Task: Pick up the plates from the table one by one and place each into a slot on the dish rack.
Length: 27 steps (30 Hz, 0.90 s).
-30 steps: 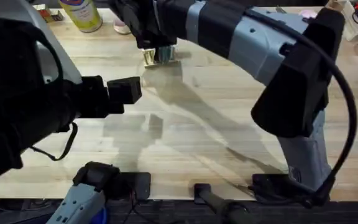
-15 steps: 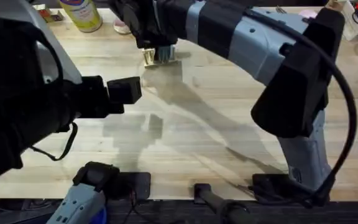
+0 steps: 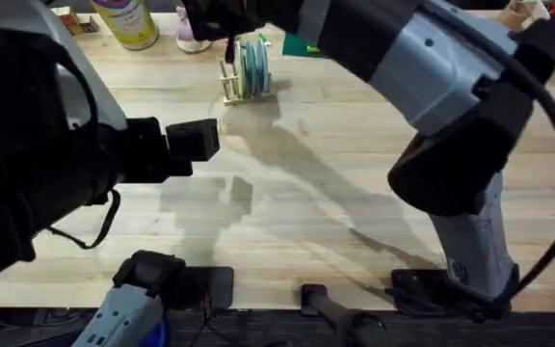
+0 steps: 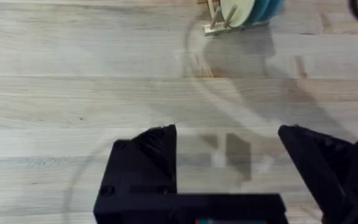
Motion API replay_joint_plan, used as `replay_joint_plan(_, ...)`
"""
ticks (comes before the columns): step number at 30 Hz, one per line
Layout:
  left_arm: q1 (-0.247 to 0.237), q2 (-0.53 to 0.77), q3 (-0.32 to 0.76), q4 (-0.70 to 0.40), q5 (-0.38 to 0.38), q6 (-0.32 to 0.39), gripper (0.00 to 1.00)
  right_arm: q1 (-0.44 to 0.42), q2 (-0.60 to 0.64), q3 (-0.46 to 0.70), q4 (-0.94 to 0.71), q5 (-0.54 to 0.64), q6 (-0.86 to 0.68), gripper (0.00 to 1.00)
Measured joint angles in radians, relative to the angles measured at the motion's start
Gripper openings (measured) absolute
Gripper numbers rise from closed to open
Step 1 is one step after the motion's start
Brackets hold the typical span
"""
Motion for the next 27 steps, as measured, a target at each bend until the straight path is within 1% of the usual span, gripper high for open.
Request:
replay_joint_plan(7, 0.000, 0.000, 0.000, 0.000, 0.000, 0.000, 0.993, 0.000, 0.000, 0.136, -0.191, 0.000, -0.040, 0.265)
replay_joint_plan(9, 0.000, 0.000, 0.000, 0.000, 0.000, 0.000, 0.993, 0.000, 0.000, 0.175, -0.237, -0.001, -0.067, 0.340)
replay_joint_plan(12, 0.000, 0.000, 0.000, 0.000, 0.000, 0.000, 0.994, 0.000, -0.001, 0.218, -0.289, -0.006, -0.109, 0.482)
replay_joint_plan(14, 0.000, 0.000, 0.000, 0.000, 0.000, 0.000, 0.993, -0.006, -0.005, 0.222, -0.294, -0.044, -0.126, 0.583)
replay_joint_plan(15, 0.000, 0.000, 0.000, 0.000, 0.000, 0.000, 0.993, -0.010, -0.006, 0.222, -0.295, -0.072, -0.132, 0.650)
replay_joint_plan(16, 0.000, 0.000, 0.000, 0.000, 0.000, 0.000, 0.993, -0.015, -0.010, 0.222, -0.297, -0.106, -0.147, 0.803)
replay_joint_plan(17, 0.000, 0.000, 0.000, 0.000, 0.000, 0.000, 0.993, -0.023, -0.014, 0.222, -0.304, -0.137, -0.161, 0.934)
replay_joint_plan(18, 0.000, 0.000, 0.000, 0.000, 0.000, 0.000, 0.993, -0.032, -0.019, 0.222, -0.313, -0.164, -0.171, 0.981)
replay_joint_plan(22, 0.000, 0.000, 0.000, 0.001, 0.000, 0.000, 0.993, -0.077, -0.062, 0.196, -0.321, -0.233, -0.196, 0.997)
replay_joint_plan(27, 0.000, 0.000, 0.000, 0.001, 0.000, 0.000, 0.993, -0.134, -0.181, 0.009, -0.309, -0.273, -0.231, 0.997)
